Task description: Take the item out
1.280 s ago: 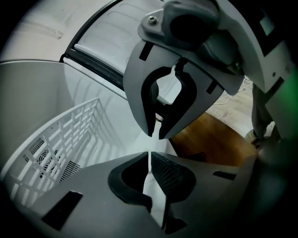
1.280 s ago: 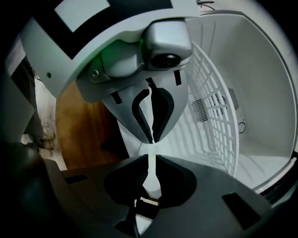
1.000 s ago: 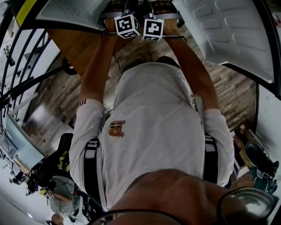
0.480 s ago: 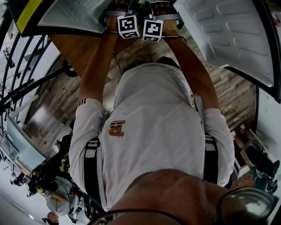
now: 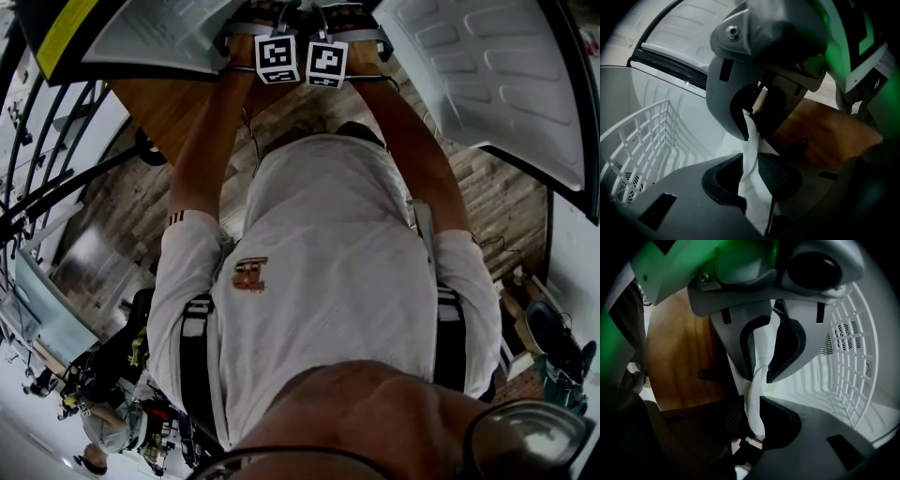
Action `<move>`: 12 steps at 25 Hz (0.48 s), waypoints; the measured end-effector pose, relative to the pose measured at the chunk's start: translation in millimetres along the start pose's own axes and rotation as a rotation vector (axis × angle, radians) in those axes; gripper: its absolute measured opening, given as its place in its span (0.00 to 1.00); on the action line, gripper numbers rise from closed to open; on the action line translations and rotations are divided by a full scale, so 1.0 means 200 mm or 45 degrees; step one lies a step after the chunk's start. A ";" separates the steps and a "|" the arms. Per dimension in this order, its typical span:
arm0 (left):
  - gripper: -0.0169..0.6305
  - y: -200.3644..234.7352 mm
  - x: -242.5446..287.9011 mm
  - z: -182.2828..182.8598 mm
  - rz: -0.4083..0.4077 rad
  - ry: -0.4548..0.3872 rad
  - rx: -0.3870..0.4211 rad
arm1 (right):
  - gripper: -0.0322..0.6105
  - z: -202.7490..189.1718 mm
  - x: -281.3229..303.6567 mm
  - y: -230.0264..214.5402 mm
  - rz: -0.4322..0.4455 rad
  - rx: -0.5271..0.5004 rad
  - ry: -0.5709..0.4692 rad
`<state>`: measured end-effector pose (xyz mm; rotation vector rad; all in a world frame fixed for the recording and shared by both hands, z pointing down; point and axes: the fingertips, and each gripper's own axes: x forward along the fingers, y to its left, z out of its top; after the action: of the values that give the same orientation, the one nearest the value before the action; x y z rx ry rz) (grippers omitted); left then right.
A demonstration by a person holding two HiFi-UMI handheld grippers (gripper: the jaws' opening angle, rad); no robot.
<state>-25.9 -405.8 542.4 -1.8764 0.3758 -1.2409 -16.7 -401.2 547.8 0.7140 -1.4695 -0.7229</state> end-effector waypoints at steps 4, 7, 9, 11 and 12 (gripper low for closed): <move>0.19 0.00 0.00 0.00 0.002 -0.014 0.017 | 0.20 0.00 0.01 -0.01 -0.015 -0.007 -0.005; 0.19 -0.01 0.00 0.01 0.003 -0.021 0.023 | 0.17 0.00 0.00 -0.01 -0.020 -0.006 -0.011; 0.19 0.00 0.00 0.01 0.005 -0.024 0.028 | 0.14 -0.01 0.00 -0.01 -0.030 0.000 -0.015; 0.19 0.00 0.00 0.02 0.007 -0.026 0.035 | 0.13 -0.01 -0.01 -0.02 -0.039 0.013 -0.019; 0.19 0.00 0.00 0.02 0.008 -0.026 0.037 | 0.13 -0.01 -0.01 -0.03 -0.045 0.018 -0.022</move>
<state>-22.4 -404.5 542.5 -1.8603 0.3505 -1.2160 -14.9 -403.3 542.2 0.7480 -1.4818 -0.7482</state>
